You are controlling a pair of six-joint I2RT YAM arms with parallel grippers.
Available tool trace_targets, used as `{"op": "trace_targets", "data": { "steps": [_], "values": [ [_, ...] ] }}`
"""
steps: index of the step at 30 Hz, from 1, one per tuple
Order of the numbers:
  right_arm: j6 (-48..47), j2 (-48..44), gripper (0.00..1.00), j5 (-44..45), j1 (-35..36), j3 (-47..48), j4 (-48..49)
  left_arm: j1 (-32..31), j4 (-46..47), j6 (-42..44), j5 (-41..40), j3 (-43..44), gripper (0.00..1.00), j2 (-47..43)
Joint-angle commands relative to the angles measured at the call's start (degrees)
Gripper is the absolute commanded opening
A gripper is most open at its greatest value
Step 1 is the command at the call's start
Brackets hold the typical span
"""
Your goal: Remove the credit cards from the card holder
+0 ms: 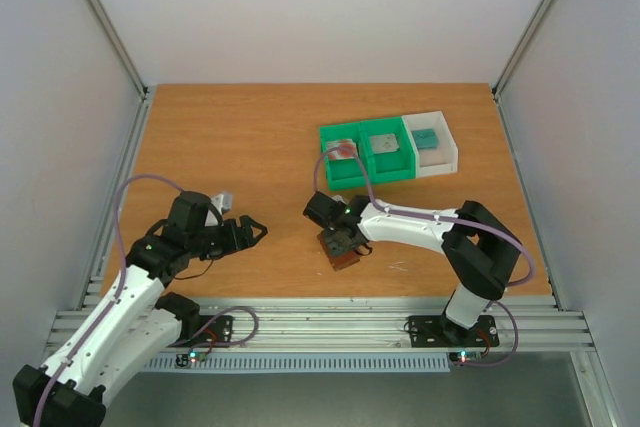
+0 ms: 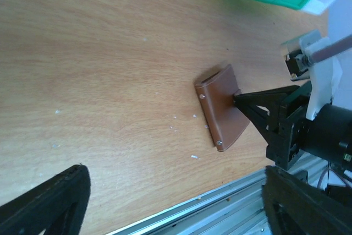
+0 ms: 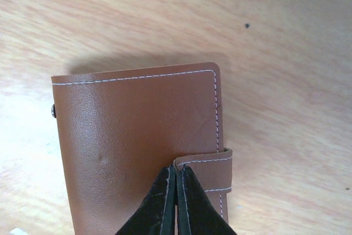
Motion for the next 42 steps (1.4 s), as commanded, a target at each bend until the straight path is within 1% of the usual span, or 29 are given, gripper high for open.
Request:
{"op": "trace_targets", "data": {
  "steps": [1, 2, 3, 8, 11, 14, 19, 25, 26, 30, 33, 36, 37, 38, 42],
  "values": [
    [3.81, -4.13, 0.01, -6.67, 0.00, 1.91, 0.81, -0.38, 8.20, -1.39, 5.97, -2.84, 0.82, 2.01],
    [4.43, -4.89, 0.01, -7.23, 0.00, 2.30, 0.94, -0.56, 9.92, -2.28, 6.91, -3.61, 0.79, 2.76],
    [4.98, -5.64, 0.01, -7.81, 0.00, 2.63, 1.06, -0.79, 10.86, -2.66, 7.26, -3.95, 0.78, 3.51],
    [8.72, -8.90, 0.01, -12.61, 0.01, 3.36, 3.61, -1.82, 15.47, -3.92, 8.04, -5.21, 0.78, 6.34],
    [11.80, -10.63, 0.01, -16.61, 0.02, 2.87, 6.48, -2.36, 25.87, -7.54, 12.19, -8.91, 0.78, 8.68],
    [14.47, -11.53, 0.01, -19.21, 0.01, 2.73, 9.21, -4.22, 36.46, -12.81, 13.48, -11.11, 0.77, 13.00],
    [17.74, -12.08, 0.01, -23.63, 0.02, 1.73, 14.22, -8.37, 42.31, -13.69, 11.32, -10.19, 0.75, 19.66],
    [17.56, -11.47, 0.01, -23.91, 0.02, 1.19, 14.63, -9.31, 44.16, -14.09, 9.60, -10.23, 0.69, 22.48],
    [17.51, -11.51, 0.01, -24.03, 0.03, 0.92, 14.81, -9.32, 44.18, -13.95, 9.42, -10.25, 0.66, 22.68],
    [17.52, -11.57, 0.01, -24.44, -0.01, 0.41, 15.28, -9.36, 44.35, -13.67, 9.69, -10.21, 0.48, 23.62],
    [17.17, -11.81, 0.01, -23.87, 0.00, 0.17, 14.95, -9.39, 43.66, -13.51, 9.10, -10.34, 0.31, 23.34],
    [16.95, -12.50, 0.01, -22.99, 0.00, -0.81, 14.79, -9.33, 42.18, -13.04, 7.99, -10.74, 0.18, 22.56],
    [16.82, -12.74, 0.01, -22.88, 0.00, -1.17, 14.75, -9.35, 41.76, -12.91, 7.58, -10.93, 0.15, 22.20],
    [16.69, -12.92, 0.01, -22.74, 0.00, -1.54, 14.46, -9.37, 41.25, -12.78, 7.26, -11.10, 0.14, 21.97],
    [16.52, -13.99, 0.01, -22.19, -0.17, -2.70, 14.07, -9.32, 40.71, -12.25, 6.57, -11.46, 0.15, 21.98]
  ]
}}
